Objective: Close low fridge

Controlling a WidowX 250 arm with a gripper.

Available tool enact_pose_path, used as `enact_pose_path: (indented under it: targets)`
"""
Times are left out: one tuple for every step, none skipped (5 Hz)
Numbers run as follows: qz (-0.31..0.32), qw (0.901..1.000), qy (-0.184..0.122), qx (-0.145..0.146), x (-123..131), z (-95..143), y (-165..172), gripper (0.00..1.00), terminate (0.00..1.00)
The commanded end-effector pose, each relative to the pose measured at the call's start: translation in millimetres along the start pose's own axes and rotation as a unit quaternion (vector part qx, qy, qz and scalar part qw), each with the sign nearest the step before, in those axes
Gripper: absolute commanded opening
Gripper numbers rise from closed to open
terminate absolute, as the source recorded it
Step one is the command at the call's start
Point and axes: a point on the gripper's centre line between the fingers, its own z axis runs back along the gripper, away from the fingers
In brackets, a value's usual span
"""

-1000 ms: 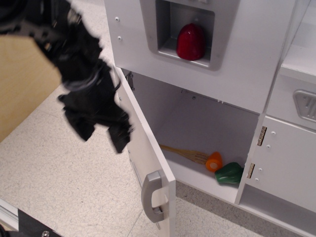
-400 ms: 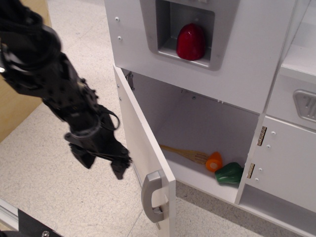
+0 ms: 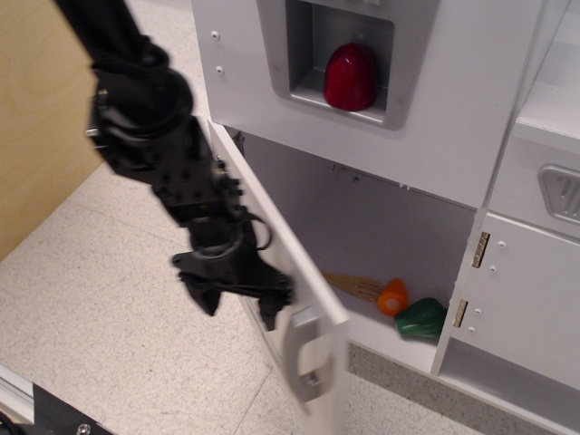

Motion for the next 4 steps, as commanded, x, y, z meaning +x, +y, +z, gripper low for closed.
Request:
enact_pose_path:
  targets:
    - [0.041,0.999,-0.015,-0.007,34.8,-3.1,-27.7,1.0,0.0]
    - [0.073,0.9968,-0.03,-0.014,51.7,-5.2,-38.1,1.0,0.0]
    - [0.098,0.9943,-0.04,-0.018,68.2,-6.6,-43.1,1.0,0.0]
    - [0.112,0.9925,-0.047,-0.018,81.1,-7.4,-46.4,1.0,0.0]
